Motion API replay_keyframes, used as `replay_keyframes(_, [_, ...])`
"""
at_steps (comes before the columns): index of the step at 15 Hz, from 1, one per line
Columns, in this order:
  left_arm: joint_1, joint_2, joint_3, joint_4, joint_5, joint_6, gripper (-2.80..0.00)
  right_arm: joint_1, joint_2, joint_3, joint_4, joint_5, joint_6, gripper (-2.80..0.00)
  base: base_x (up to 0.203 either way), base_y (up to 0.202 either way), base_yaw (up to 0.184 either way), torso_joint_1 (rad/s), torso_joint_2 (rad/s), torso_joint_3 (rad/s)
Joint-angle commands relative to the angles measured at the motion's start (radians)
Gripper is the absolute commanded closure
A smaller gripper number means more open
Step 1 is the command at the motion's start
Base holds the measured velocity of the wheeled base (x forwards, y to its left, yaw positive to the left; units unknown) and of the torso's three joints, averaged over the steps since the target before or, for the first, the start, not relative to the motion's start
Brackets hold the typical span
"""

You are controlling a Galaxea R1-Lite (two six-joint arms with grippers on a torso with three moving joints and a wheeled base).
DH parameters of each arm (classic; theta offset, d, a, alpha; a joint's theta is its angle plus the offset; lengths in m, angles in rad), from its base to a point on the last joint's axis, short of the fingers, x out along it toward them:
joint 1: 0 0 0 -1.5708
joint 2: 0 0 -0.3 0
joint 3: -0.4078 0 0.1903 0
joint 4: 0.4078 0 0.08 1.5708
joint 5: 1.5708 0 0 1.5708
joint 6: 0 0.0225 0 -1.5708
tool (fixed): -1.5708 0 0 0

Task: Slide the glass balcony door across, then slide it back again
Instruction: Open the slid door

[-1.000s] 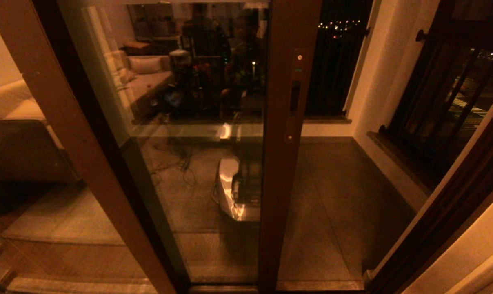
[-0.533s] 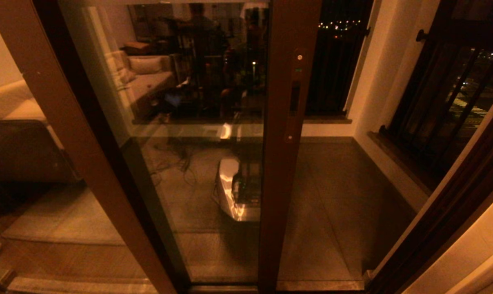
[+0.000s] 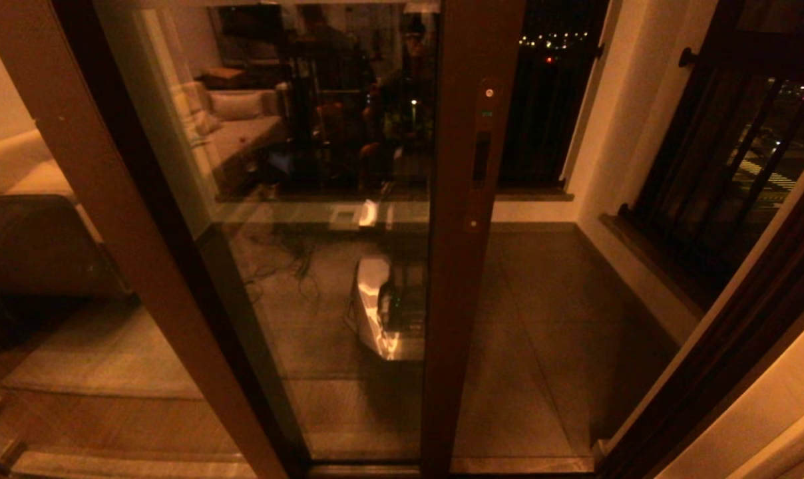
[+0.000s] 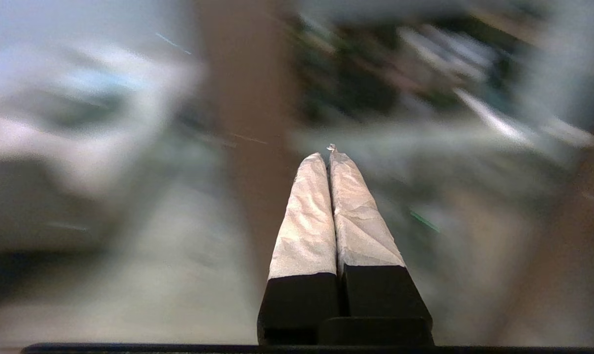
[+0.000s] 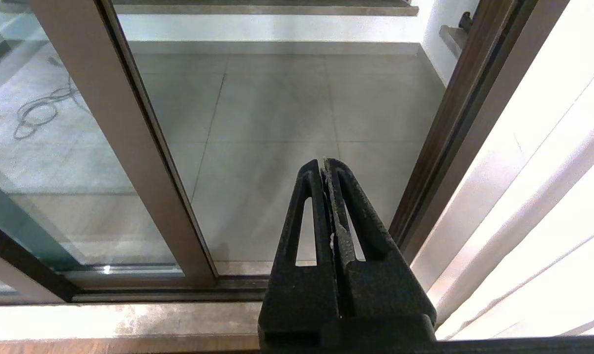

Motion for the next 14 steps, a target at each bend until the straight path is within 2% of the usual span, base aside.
replay_keyframes(1, [-0.179, 0.165, -0.054, 0.07, 0.002, -0.06, 0.0, 0.0, 0.001, -0.002, 0.0, 0.0, -0.001, 0.0, 0.0, 0.0, 0.0, 0.0, 0.0, 0.0])
replay_keyframes(3, [-0.286, 0.282, -0.099, 0.093, 0.004, -0.124, 0.0, 0.0, 0.001, 0.0, 0.0, 0.0, -0.001, 0.0, 0.0, 0.0, 0.0, 0.0, 0.0, 0.0])
replay_keyframes(6, [-0.4, 0.448, -0.224, 0.087, 0.012, -0.203, 0.0, 0.0, 0.001, -0.001, 0.0, 0.0, -0.001, 0.0, 0.0, 0.0, 0.0, 0.0, 0.0, 0.0])
replay_keyframes(10, [-0.596, 0.638, -0.36, 0.083, 0.097, -0.23, 0.0, 0.0, 0.001, 0.0, 0.0, 0.0, -0.001, 0.0, 0.0, 0.0, 0.0, 0.0, 0.0, 0.0])
replay_keyframes(12, [-0.632, 0.722, -0.383, 0.052, 0.108, -0.232, 0.0, 0.0, 0.001, 0.0, 0.0, 0.0, -0.001, 0.0, 0.0, 0.0, 0.0, 0.0, 0.0, 0.0])
replay_keyframes(14, [-0.647, 0.823, -0.426, -0.051, 0.116, -0.231, 0.0, 0.0, 0.001, -0.001, 0.0, 0.0, -0.001, 0.0, 0.0, 0.0, 0.0, 0.0, 0.0, 0.0])
